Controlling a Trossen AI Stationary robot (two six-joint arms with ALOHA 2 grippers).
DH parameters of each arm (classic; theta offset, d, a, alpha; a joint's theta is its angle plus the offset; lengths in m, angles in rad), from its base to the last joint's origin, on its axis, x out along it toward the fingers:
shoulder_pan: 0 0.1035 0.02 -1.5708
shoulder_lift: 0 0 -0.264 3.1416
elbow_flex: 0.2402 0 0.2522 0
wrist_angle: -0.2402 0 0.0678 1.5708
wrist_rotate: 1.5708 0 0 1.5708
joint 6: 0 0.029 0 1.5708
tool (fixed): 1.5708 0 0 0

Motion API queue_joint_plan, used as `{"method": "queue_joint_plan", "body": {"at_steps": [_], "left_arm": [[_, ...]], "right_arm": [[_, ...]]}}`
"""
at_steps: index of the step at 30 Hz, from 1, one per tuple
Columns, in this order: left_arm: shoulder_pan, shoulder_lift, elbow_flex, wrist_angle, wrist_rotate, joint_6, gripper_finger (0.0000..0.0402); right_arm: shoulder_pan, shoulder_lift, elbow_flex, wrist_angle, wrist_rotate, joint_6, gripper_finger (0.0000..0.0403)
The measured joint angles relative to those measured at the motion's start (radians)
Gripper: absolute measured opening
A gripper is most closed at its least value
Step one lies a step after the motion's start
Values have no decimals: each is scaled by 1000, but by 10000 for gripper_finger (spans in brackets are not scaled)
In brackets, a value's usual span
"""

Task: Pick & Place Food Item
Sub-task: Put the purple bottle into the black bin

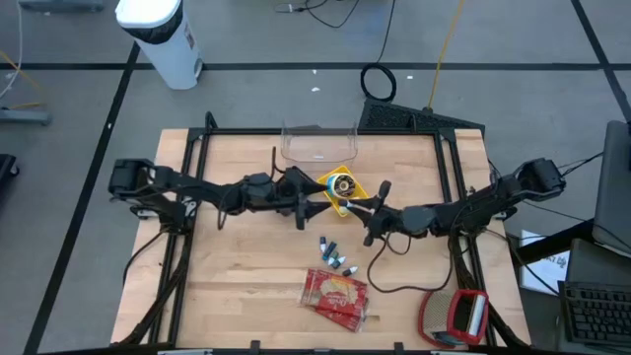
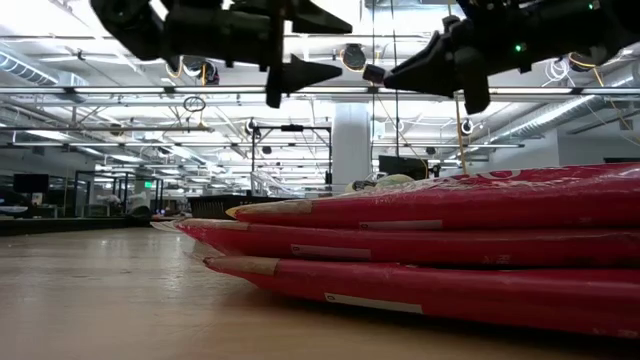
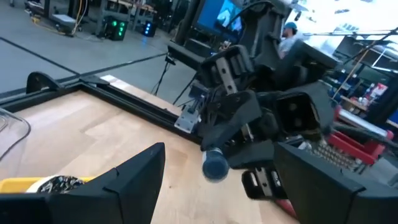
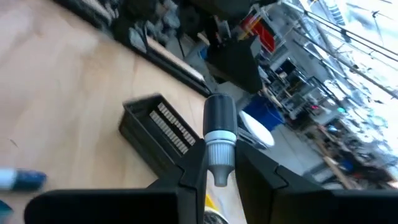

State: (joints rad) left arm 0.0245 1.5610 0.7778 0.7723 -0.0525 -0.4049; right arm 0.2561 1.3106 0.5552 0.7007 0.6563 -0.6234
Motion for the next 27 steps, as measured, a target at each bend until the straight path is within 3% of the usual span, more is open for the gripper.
{"method": "queue_joint_plan", "body": {"at_steps": [11, 20, 27], "left_arm": [[4, 41, 127, -228, 2, -91, 299], [-21, 61, 132, -217, 7, -163, 294], [-21, 135, 222, -242, 43, -181, 280]], "right_arm": [[8, -1, 59, -83, 23, -18, 56], [8, -1, 59, -77, 20, -18, 56], [22, -1, 59, -74, -7, -18, 57]]}}
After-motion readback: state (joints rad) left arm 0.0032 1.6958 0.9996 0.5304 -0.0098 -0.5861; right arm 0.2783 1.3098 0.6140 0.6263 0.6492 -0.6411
